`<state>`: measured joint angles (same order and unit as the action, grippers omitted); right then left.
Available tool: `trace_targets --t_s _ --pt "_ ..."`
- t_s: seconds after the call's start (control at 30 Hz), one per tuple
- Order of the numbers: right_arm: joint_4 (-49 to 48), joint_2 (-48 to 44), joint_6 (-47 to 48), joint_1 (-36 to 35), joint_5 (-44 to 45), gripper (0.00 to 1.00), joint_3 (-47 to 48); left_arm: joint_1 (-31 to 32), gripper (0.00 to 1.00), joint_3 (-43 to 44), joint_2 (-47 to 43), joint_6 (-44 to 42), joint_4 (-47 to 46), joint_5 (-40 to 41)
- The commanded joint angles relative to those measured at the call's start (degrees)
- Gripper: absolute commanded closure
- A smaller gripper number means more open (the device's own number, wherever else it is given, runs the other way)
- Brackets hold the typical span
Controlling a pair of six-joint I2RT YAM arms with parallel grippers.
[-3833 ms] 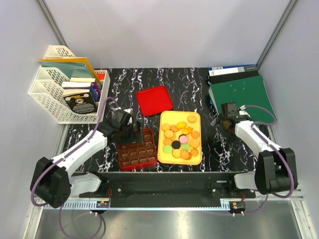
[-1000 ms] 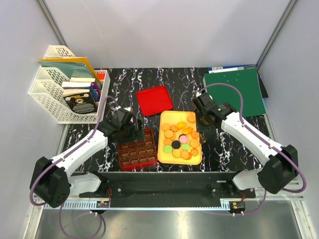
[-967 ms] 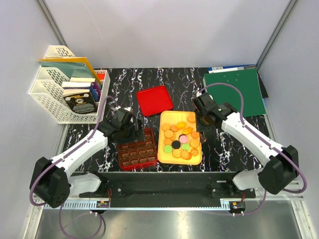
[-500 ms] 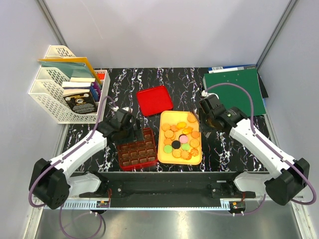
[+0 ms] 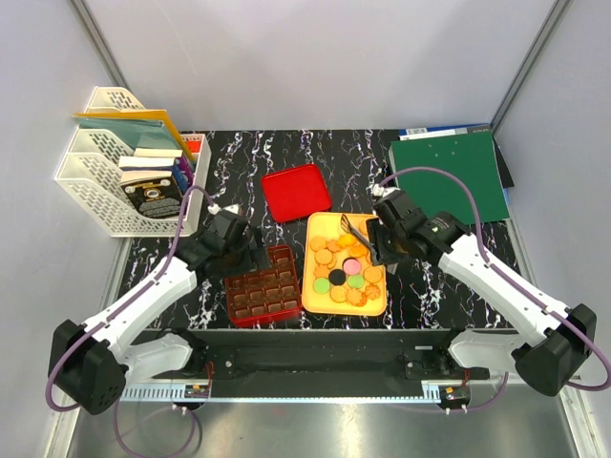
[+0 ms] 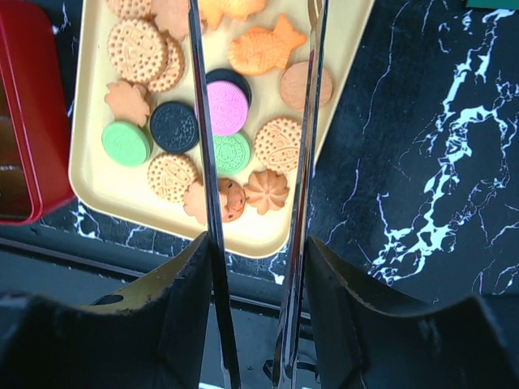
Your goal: Pack the cookies
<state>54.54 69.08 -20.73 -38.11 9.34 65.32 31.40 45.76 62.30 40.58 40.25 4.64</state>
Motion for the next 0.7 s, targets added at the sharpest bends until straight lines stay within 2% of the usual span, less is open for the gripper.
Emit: trace_targets --t_s 0.0,0.27,0.37,0.5,0.67 --pt "1.5 -0.6 0.5 -3.2 -0.1 0.47 1.0 0.3 0.01 1.3 -2.5 0.0 1.5 2.8" --pt "0.8 0.9 -1.0 -5.4 1.2 0.47 -0.4 0.2 0.01 1.5 -3.1 -0.1 3.0 3.5" --pt "0.7 0.4 -1.7 -5.6 4.4 0.48 -0.4 0.2 0.01 1.6 -3.2 -0.1 3.1 3.7" --pt "1.3 0.4 -2.7 -5.6 13.7 0.50 0.9 0.2 0.01 1.5 -3.2 -0.1 3.3 3.8" --pt "2.6 4.0 -2.0 -5.6 16.1 0.50 2.9 0.2 0.01 1.8 -2.9 -0.1 3.2 4.1"
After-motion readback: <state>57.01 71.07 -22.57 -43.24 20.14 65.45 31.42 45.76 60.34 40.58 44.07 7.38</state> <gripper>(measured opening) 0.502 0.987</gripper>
